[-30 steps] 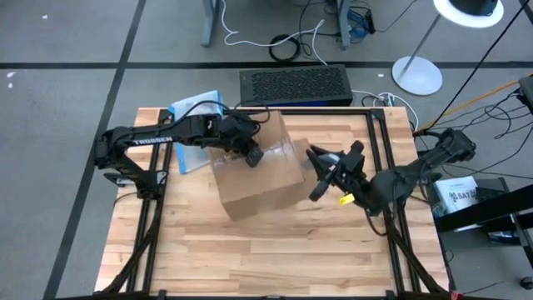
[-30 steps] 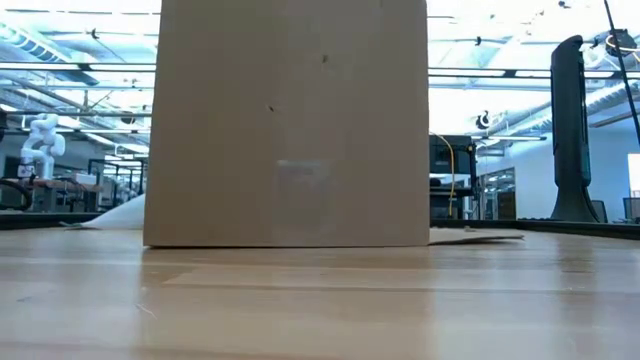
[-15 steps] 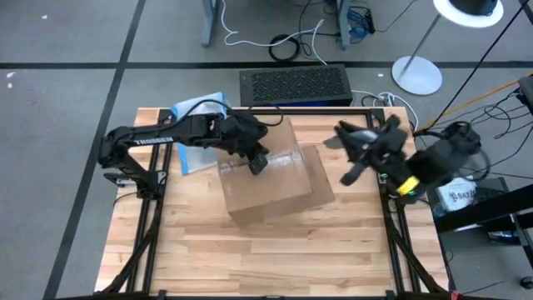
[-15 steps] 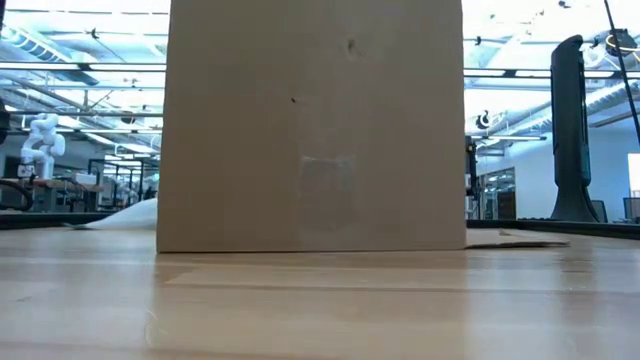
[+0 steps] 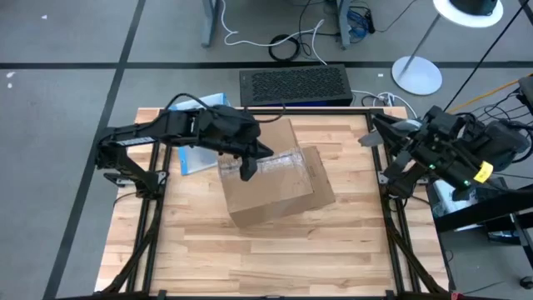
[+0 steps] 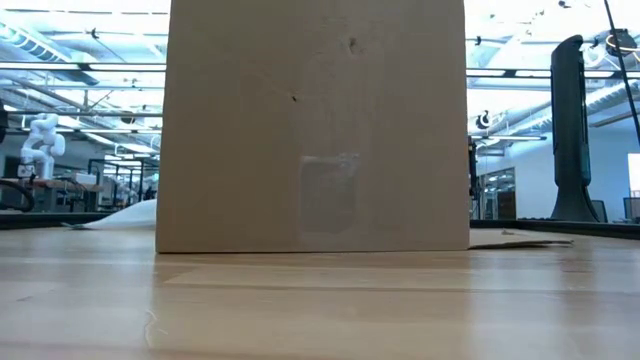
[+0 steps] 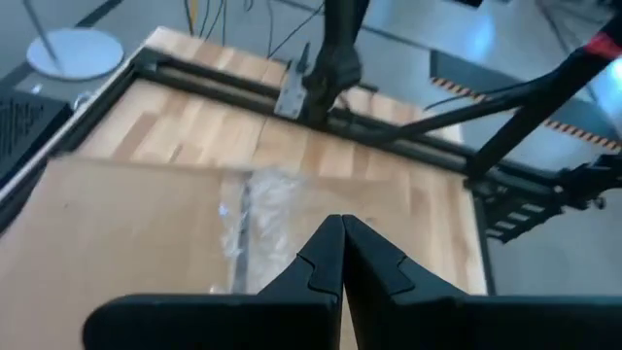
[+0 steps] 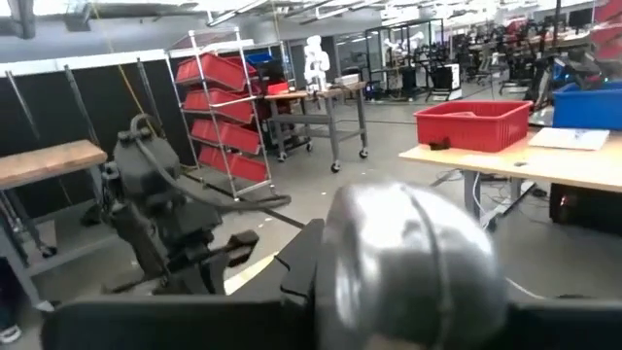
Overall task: Unpack boxes
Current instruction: Break down box until it is fully flat
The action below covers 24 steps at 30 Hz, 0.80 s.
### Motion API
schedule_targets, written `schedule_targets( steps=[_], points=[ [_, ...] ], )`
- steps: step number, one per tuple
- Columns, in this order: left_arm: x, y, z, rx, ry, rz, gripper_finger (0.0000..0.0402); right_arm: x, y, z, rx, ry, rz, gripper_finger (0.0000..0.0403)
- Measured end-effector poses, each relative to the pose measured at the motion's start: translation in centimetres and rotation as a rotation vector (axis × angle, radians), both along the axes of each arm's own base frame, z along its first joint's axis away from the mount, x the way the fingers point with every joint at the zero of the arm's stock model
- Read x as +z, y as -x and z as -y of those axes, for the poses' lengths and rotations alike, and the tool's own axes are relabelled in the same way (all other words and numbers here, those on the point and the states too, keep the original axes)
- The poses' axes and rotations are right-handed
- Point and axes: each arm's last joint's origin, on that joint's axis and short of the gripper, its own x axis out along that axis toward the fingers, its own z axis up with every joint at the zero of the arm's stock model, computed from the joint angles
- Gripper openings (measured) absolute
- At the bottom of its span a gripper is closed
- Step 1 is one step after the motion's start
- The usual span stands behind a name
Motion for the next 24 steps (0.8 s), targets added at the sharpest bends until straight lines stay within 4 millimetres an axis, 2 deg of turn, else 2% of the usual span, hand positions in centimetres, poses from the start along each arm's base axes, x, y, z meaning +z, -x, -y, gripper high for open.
schedule_targets(
  steps=[3,8,13,17,21,24],
  points=[
    [0.8,0.3,0.3,-0.009,0.0,0.025,0.001,0.0,-0.4,-0.5,0.001,0.029,-0.025,0.0057],
    [0.7,0.6,0.5,-0.012,0.005,0.002,0.001,-0.6,-1.5,-1.9,0.012,0.109,-0.089,0.0057],
    [0.7,0.7,0.7,-0.019,0.006,-0.012,0.001,-1.0,-2.7,-3.6,0.141,0.281,-0.105,0.0057],
    [0.7,0.7,0.8,-0.02,0.007,-0.012,0.001,0.1,-2.8,-3.9,0.253,0.363,-0.043,0.0057],
    [0.7,0.7,0.9,-0.014,0.021,-0.012,0.001,0.8,-2.6,-4.0,0.495,0.366,0.07,0.0057],
    [0.7,0.7,0.9,-0.01,0.029,-0.013,0.001,0.3,-3.9,-4.3,0.718,0.301,0.102,0.0057]
  ],
)
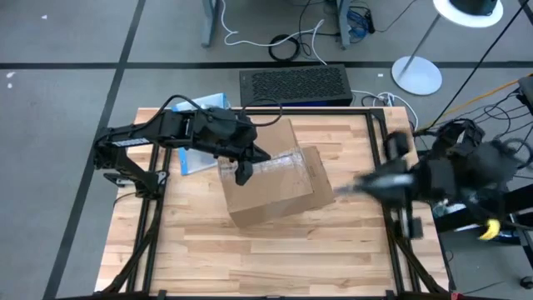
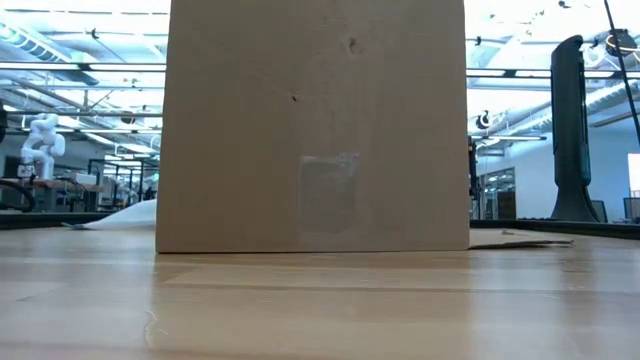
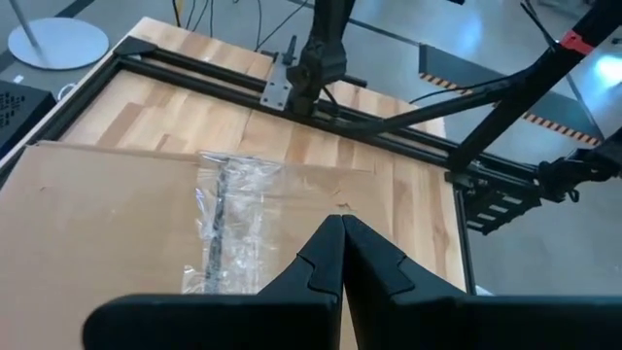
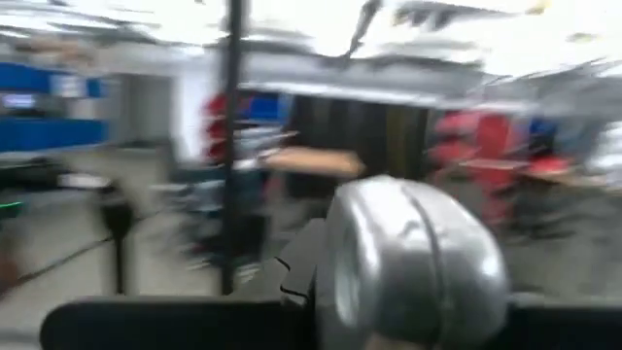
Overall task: Unpack boxes
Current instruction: Break down box until it is fully flat
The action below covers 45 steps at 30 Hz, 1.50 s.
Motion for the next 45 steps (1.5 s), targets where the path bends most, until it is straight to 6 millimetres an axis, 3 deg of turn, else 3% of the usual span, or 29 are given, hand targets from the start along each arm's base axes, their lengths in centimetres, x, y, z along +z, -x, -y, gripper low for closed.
schedule_targets(
  steps=[5,9,13,20,25,28,30,34,40,45],
  points=[
    [-0.1,0.1,0.0,0.001,0.0,-0.017,0.001,-2.2,-3.9,0.2,0.171,-0.08,-0.218,0.0057],
    [-0.3,0.2,0.0,0.001,-0.001,-0.035,0.001,-5.5,-5.8,1.9,0.213,-0.138,-0.566,0.0057],
    [-0.5,0.3,0.1,-0.003,-0.001,-0.065,0.001,-8.7,-5.8,3.3,0.164,-0.211,-0.862,0.0057],
    [-0.8,0.6,0.8,-0.03,-0.013,-0.103,0.001,-12.2,-3.9,4.1,0.108,-0.559,-1.053,0.0057],
    [-0.8,0.6,1.1,-0.047,-0.034,-0.097,0.001,-16.8,-3.2,4.0,-0.029,-0.768,-1.155,0.0057],
    [-0.8,0.6,1.1,-0.045,-0.036,-0.097,0.001,-20.8,-3.0,4.3,-0.206,-0.933,-1.237,0.0057],
    [-0.8,0.6,1.1,-0.046,-0.037,-0.098,0.001,-23.4,-3.3,4.1,-0.225,-1.024,-1.242,0.0057],
    [-1.0,0.7,1.4,-0.056,-0.039,-0.118,0.001,-27.2,-3.5,1.9,0.012,-1.077,-1.244,0.0057],
    [-1.3,1.0,2.0,-0.081,-0.044,-0.165,0.001,-32.3,-2.8,-0.8,0.049,-0.975,-1.426,0.0057],
    [-1.3,1.0,2.0,-0.08,-0.043,-0.159,0.001,-35.4,-4.4,-2.5,0.114,-0.894,-1.535,0.0057]
  ],
)
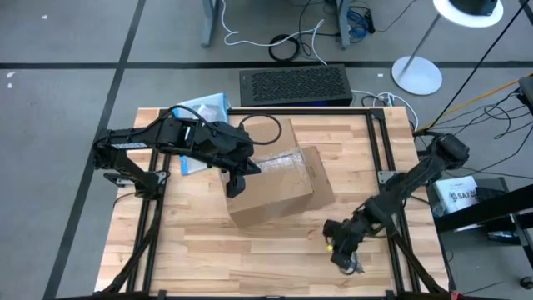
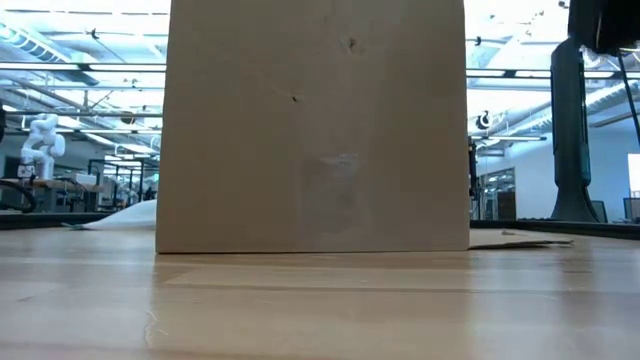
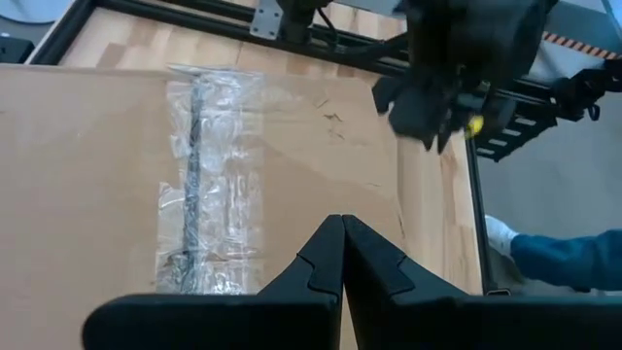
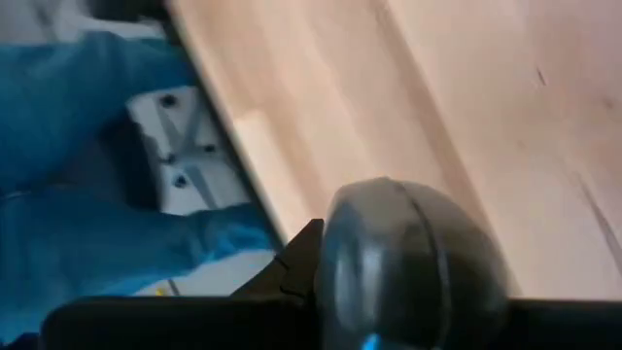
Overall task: Unpack boxes
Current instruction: Break down box until it is fully flat
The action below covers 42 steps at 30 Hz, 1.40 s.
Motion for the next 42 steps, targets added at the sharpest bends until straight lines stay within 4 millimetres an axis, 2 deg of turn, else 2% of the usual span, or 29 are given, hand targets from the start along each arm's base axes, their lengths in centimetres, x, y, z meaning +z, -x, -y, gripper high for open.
schedule_targets(
  steps=[5,11,19,37,42],
  points=[
    [0.0,0.0,0.0,0.004,0.005,-0.001,0.001,-3.5,-1.2,-0.7,-0.004,-0.027,-0.165,0.0057],
    [0.0,0.0,0.0,0.004,0.005,-0.001,0.001,-4.0,-3.9,-1.0,-0.098,-0.193,-0.115,0.0061],
    [0.0,0.0,0.0,0.003,0.004,0.0,0.001,-5.6,-4.3,-0.3,-0.123,-0.138,-0.172,0.0063],
    [-0.1,0.1,0.1,0.001,0.006,-0.011,0.001,-6.1,-3.5,0.2,-0.134,-0.055,-0.233,0.0169],
    [-0.6,0.6,0.1,0.002,0.001,-0.087,0.001,-5.0,-3.4,0.5,-0.159,-0.038,-0.178,0.0199]
  ],
)
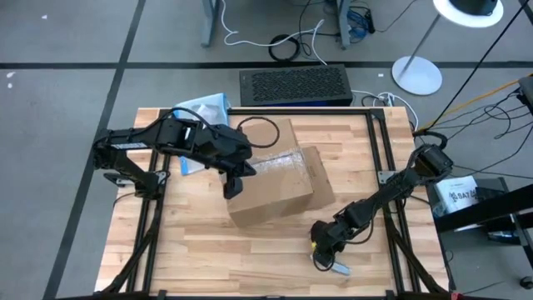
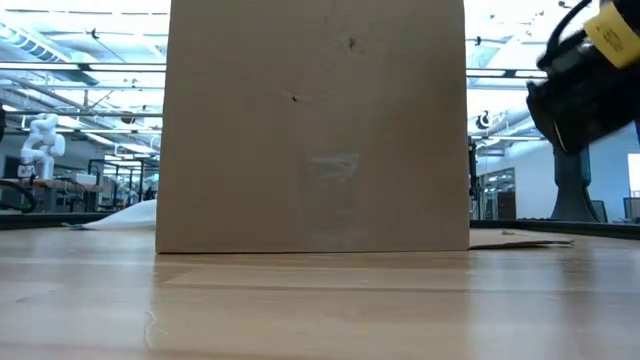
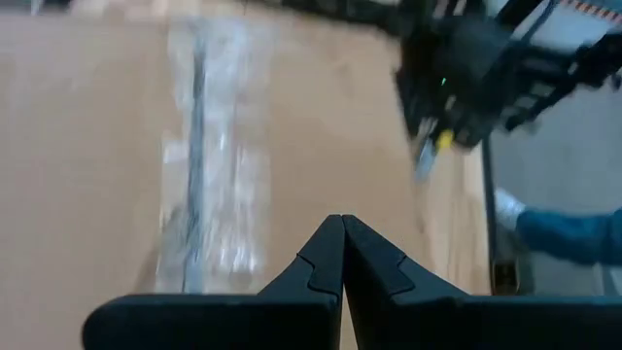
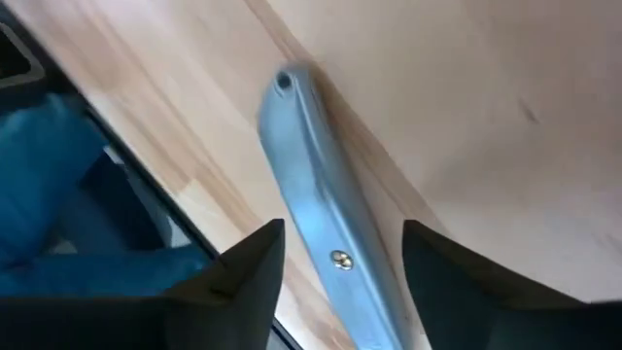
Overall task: Unpack boxes
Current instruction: Break down box until it is fully flat
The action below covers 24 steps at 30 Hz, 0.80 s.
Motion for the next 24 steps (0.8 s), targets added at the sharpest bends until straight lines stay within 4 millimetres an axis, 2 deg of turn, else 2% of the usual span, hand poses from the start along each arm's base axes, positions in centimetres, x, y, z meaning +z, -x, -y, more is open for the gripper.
schedule_targets(
  steps=[6,10,16,21,24],
  points=[
    [-1.1,1.3,-1.1,0.026,0.005,-0.184,0.001,2.9,1.0,1.0,-0.051,0.05,0.078,0.0226],
    [-1.4,1.1,-2.5,0.029,0.032,-0.201,0.001,5.7,1.9,1.8,-0.095,0.079,0.165,0.0238],
    [-3.8,-0.1,-4.2,-0.029,0.16,-0.253,0.001,12.6,3.1,3.5,-0.186,0.14,0.398,0.0244],
    [-6.0,-1.5,-4.4,-0.079,0.181,-0.309,0.001,19.8,4.3,5.1,-0.26,0.312,0.612,0.0238],
    [-7.0,-2.4,-4.5,-0.097,0.179,-0.334,0.001,23.7,4.3,6.1,-0.293,0.443,0.735,0.0232]
  ],
)
